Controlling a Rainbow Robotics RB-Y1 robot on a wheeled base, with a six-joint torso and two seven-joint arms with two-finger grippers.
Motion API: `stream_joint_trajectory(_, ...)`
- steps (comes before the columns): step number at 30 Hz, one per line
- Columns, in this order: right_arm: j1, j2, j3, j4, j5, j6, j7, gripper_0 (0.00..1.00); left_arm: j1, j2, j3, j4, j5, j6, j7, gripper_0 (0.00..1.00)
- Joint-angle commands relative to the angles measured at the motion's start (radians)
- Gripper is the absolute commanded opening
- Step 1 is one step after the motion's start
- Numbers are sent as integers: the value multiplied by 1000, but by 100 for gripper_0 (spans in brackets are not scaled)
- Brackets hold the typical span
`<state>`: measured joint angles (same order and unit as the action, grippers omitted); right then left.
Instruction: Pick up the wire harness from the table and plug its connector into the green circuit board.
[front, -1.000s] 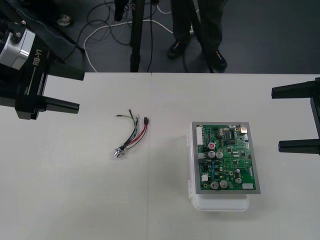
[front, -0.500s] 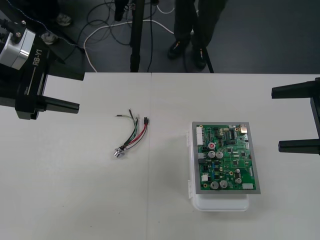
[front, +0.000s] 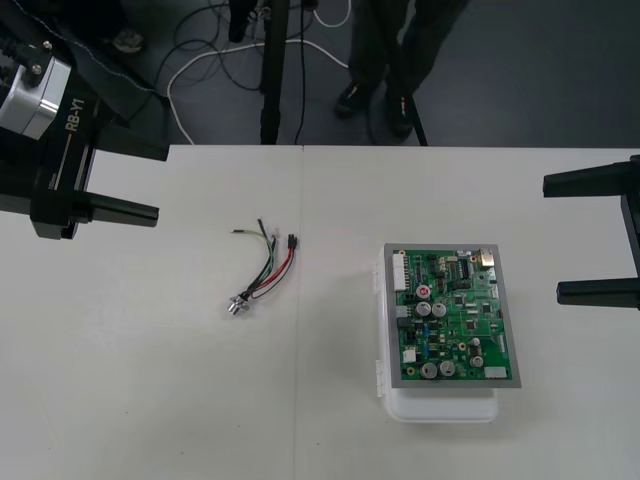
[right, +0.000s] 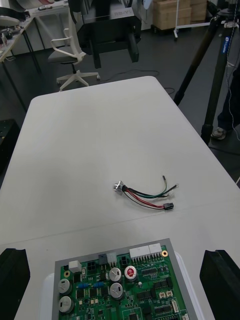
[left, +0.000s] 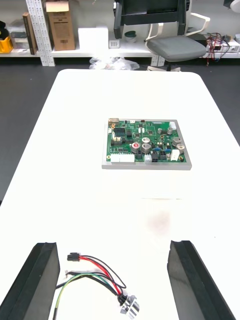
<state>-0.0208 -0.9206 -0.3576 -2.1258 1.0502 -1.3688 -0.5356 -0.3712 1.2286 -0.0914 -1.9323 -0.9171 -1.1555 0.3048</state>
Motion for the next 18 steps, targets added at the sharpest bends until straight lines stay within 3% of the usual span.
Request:
stream_joint_trajectory(1,-24,-35,-29,-3,-13,5,-57,100,17,42,32,-20,-5,-18,54,64)
stream_joint_trajectory(18,-24,-35,-29,-3,-13,5,-57,100,17,42,32,-20,-5,-18,54,64)
